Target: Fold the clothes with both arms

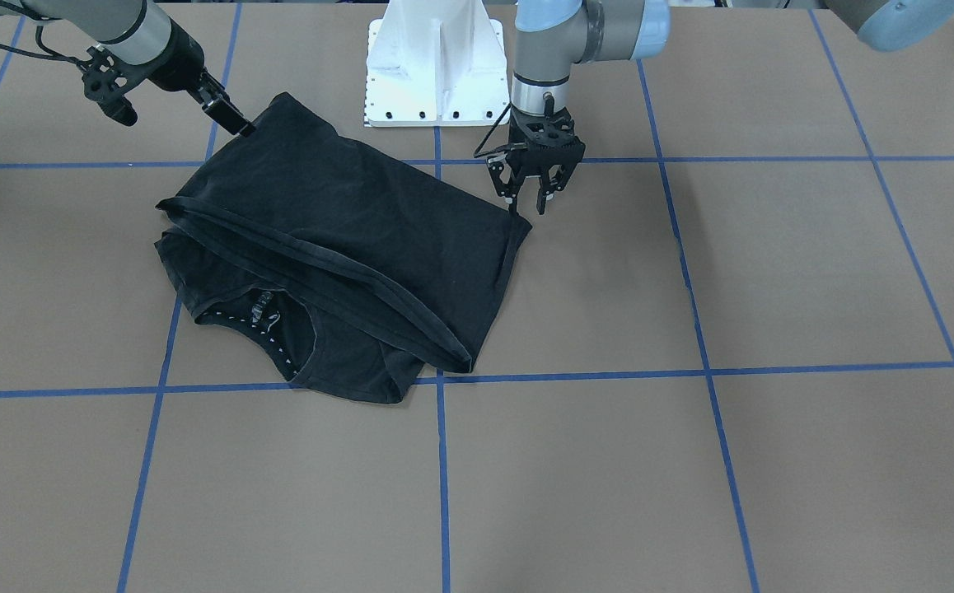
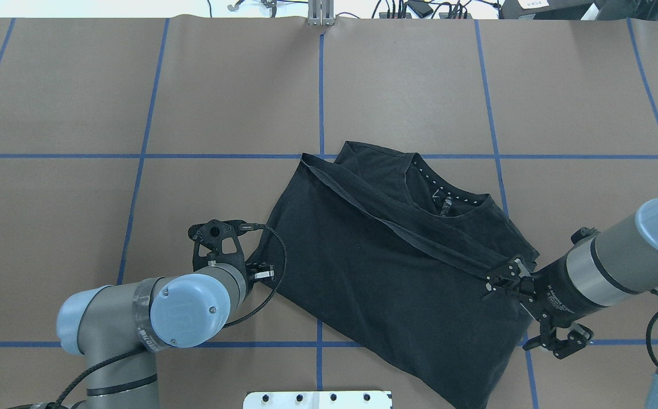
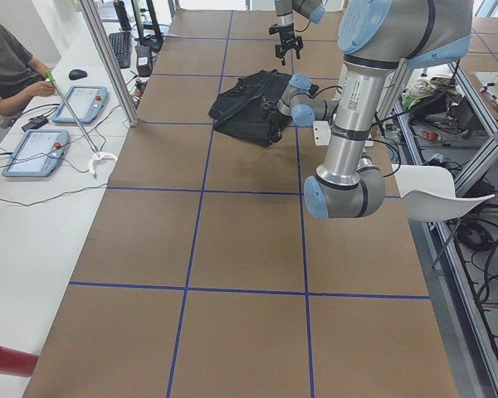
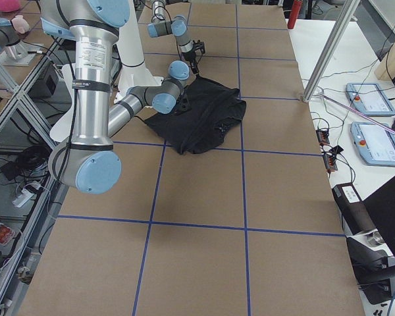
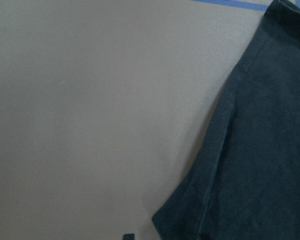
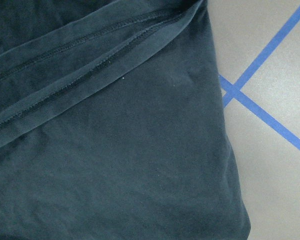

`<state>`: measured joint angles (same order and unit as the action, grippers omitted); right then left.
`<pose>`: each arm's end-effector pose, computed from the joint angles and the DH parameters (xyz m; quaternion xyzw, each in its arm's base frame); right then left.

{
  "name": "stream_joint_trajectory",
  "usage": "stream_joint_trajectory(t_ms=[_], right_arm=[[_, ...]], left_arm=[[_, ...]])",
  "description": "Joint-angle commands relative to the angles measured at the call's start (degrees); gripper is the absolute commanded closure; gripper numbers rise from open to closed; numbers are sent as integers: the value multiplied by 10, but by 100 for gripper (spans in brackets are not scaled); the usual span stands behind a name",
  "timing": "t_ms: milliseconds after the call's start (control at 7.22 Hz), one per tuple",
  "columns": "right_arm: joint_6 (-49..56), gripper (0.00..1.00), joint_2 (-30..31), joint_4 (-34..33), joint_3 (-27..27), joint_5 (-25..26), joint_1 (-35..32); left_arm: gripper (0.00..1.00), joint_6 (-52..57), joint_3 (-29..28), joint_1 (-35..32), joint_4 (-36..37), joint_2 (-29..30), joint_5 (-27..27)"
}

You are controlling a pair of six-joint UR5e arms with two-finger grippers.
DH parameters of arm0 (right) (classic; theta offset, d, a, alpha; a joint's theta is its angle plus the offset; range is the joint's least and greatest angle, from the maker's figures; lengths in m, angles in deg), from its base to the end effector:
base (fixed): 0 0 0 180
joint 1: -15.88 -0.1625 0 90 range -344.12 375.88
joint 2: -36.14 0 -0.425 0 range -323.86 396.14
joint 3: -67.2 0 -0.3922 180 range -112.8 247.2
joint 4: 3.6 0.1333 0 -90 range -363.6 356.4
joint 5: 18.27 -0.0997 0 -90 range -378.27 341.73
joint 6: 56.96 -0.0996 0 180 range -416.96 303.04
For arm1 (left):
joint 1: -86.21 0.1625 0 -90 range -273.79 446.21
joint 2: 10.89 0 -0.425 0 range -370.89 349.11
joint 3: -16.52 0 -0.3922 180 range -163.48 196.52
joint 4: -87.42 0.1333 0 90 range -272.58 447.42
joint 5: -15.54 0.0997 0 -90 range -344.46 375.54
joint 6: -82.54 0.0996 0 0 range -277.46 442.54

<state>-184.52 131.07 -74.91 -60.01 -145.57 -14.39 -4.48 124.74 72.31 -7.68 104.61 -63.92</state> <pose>-0.3254 -0.2744 0.3489 -0.3140 -0.3885 0.3630 0.7866 0.5516 -0.2926 0.2645 0.1431 0.3948 -0.1241 0.8990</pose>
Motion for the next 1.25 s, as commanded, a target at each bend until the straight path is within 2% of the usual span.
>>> stream_joint_trajectory(t_ms=[0, 277, 415, 554, 692, 1107], right_arm=[[8, 0, 0, 0, 9, 3, -3], [11, 0, 0, 0, 12, 3, -5], [11, 0, 0, 0, 12, 3, -5], [11, 0, 0, 0, 11, 2, -5], [11, 0, 0, 0, 12, 2, -5], [11, 0, -1, 1, 13, 2, -5]], left_arm=[[49, 2, -16, 0, -6, 9, 1], [52, 2, -25, 0, -8, 10, 1], [58, 2, -25, -1, -8, 10, 1], [81, 2, -25, -1, -9, 10, 0], [100, 3, -25, -1, -9, 10, 0], [100, 22, -24, -7, -18, 10, 0]])
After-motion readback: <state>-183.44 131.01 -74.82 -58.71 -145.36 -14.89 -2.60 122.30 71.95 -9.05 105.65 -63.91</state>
